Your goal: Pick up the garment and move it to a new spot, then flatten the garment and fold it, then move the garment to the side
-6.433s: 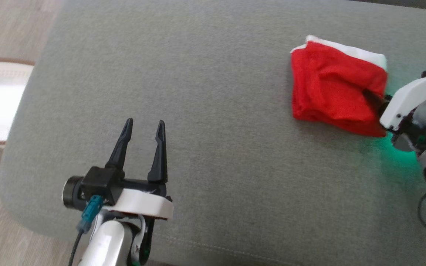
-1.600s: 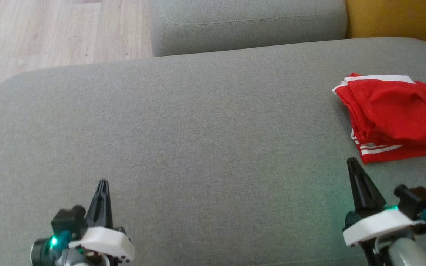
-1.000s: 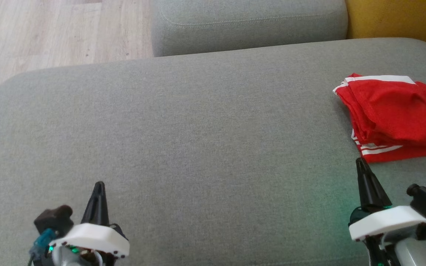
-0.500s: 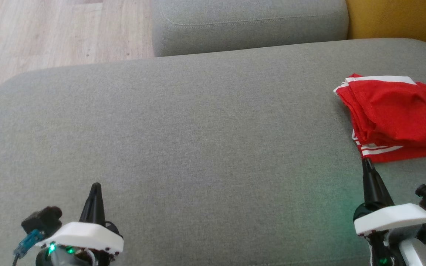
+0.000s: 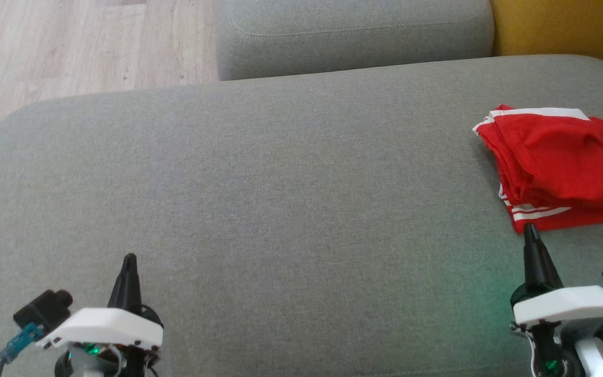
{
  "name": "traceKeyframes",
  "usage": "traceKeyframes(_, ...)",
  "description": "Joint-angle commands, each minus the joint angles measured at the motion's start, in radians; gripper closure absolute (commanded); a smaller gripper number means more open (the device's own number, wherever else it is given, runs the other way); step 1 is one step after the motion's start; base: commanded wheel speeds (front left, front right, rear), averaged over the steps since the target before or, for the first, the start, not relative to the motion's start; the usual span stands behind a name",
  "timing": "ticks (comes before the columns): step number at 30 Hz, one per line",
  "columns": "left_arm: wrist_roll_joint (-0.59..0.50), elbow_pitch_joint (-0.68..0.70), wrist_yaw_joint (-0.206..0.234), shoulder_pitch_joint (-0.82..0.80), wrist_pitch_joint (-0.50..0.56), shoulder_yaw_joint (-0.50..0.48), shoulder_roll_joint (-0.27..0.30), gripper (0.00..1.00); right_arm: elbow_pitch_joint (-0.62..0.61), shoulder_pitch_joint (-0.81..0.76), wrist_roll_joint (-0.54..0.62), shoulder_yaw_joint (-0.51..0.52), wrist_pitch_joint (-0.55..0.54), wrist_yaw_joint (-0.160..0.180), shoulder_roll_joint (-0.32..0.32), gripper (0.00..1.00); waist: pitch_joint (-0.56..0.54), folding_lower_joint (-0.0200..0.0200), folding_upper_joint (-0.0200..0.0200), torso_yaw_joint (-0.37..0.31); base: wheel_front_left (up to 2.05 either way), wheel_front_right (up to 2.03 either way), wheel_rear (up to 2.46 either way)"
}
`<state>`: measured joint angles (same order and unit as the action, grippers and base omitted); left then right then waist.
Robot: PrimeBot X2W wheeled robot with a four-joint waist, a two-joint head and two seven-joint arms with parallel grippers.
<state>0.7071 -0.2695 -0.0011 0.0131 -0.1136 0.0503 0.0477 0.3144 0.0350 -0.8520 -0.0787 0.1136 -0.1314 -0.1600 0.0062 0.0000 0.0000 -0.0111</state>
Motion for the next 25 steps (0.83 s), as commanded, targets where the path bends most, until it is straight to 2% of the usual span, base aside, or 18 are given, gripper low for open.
traceKeyframes(1, 0.033, 0.029, -0.01, -0.053, 0.009, -0.027, 0.002, 1.0, -0.039, 0.055, -0.03, 0.008, -0.007, 0.0, 0.003, 1.0, 0.0, 0.0, 0.0, 0.0, 0.0, 0.0, 0.0)
traceKeyframes(25, 0.302, 0.028, -0.047, -0.074, 0.076, -0.069, 0.002, 1.0, -0.048, 0.06, -0.257, 0.064, -0.074, 0.0, 0.035, 1.0, -0.001, 0.0, 0.0, 0.004, 0.0, 0.0, 0.0)
